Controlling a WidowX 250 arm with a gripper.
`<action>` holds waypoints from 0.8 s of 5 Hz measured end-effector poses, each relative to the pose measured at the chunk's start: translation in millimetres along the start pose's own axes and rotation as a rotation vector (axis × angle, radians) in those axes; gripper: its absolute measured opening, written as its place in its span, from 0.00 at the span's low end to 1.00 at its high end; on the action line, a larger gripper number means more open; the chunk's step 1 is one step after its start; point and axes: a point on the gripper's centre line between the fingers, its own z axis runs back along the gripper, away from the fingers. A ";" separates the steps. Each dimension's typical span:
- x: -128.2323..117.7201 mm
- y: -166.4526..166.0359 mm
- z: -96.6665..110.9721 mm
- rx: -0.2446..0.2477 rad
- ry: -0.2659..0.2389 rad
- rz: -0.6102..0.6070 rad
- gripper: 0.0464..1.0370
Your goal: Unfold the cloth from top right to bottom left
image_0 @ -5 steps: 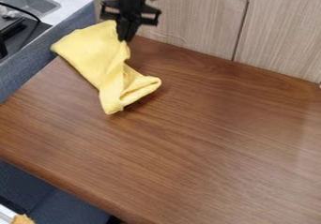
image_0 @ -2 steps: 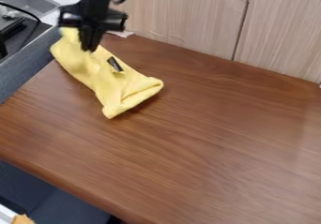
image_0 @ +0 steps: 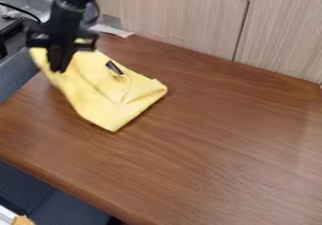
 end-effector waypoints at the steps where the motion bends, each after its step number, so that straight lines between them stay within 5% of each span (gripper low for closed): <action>1: -16.7 11.5 -16.2 0.009 0.061 -0.029 0.01; 2: -24.4 19.2 -23.8 -0.036 0.113 -0.006 0.03; 3: -28.3 20.1 -22.9 -0.053 0.154 -0.030 0.18; 4: -26.6 21.2 -23.0 -0.045 0.141 -0.043 0.44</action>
